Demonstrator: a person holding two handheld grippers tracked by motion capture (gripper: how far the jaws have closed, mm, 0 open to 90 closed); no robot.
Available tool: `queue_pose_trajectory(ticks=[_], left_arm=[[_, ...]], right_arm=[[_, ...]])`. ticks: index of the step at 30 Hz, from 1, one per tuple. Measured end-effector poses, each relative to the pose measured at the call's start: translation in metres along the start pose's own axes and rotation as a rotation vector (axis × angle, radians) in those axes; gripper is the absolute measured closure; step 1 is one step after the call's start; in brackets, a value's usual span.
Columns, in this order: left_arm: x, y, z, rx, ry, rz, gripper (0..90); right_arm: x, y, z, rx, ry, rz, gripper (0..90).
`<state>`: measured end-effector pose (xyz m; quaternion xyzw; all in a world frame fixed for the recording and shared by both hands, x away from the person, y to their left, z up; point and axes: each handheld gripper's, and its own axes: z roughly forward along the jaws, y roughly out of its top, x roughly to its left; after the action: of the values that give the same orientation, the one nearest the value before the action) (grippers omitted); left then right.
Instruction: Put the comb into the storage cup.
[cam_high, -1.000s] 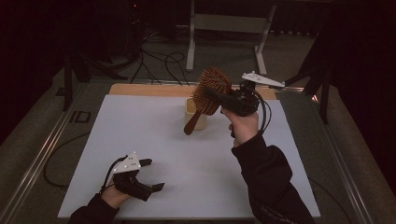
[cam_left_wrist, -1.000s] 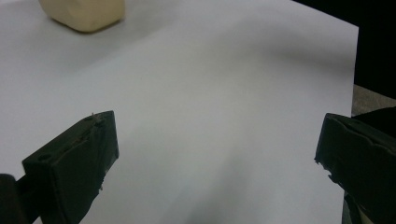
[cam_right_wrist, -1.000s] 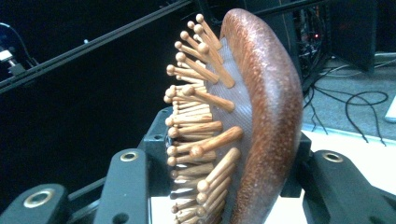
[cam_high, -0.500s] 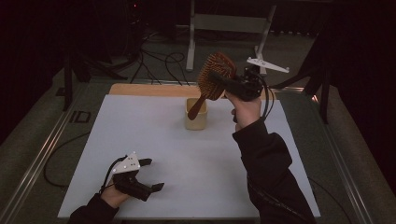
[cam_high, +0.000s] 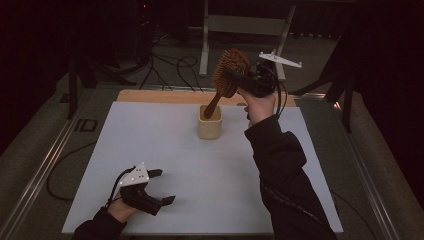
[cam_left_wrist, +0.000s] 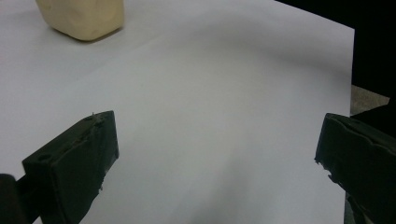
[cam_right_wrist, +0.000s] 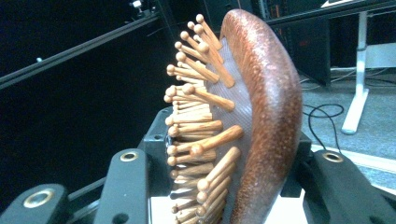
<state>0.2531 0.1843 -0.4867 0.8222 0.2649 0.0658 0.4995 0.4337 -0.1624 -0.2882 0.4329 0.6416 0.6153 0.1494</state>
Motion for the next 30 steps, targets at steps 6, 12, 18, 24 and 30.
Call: queue_pose_trajectory(ticks=[6, 12, 18, 24, 30], left_arm=[[0.001, 0.0, -0.001, -0.002, -0.005, 0.003, 0.1], [0.001, -0.001, 0.0, 0.002, -0.012, 0.004, 0.1], [0.001, -0.001, 0.0, -0.001, -0.014, 0.005, 0.0], [0.002, -0.001, -0.001, -0.002, -0.015, 0.006, 0.0], [0.002, -0.001, 0.0, 0.0, -0.018, 0.008, 0.1]], right_arm=[[-0.01, -0.003, 0.012, -0.007, -0.005, -0.018, 51.6], [-0.019, -0.006, 0.019, -0.009, -0.002, -0.021, 51.5], [-0.032, -0.016, 0.028, 0.005, -0.024, -0.005, 51.5], [-0.037, -0.025, 0.036, 0.018, -0.036, -0.011, 51.5], [-0.042, -0.034, 0.043, 0.034, -0.046, -0.008, 51.5]])
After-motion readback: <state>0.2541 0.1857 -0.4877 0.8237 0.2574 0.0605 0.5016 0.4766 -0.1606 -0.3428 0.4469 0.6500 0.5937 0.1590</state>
